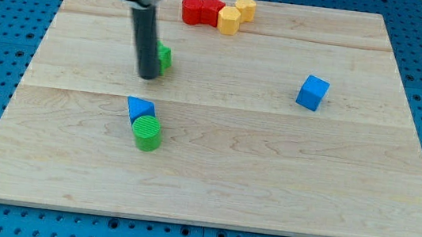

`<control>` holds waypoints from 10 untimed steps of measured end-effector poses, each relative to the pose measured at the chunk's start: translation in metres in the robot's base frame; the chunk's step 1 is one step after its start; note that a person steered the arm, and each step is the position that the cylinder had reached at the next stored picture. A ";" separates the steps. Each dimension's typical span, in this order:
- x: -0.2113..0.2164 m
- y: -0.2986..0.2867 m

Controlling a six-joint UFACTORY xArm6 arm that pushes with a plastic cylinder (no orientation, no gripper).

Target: Place the green star in between the yellow hexagon and the green circle

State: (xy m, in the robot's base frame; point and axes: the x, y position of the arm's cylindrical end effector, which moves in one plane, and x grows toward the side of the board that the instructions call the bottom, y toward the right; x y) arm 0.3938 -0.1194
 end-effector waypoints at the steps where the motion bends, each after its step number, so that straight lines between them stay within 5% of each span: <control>1: -0.025 0.018; 2: -0.035 -0.061; 4: -0.045 0.030; 8: -0.043 0.019; 9: -0.094 0.058; 10: -0.095 0.078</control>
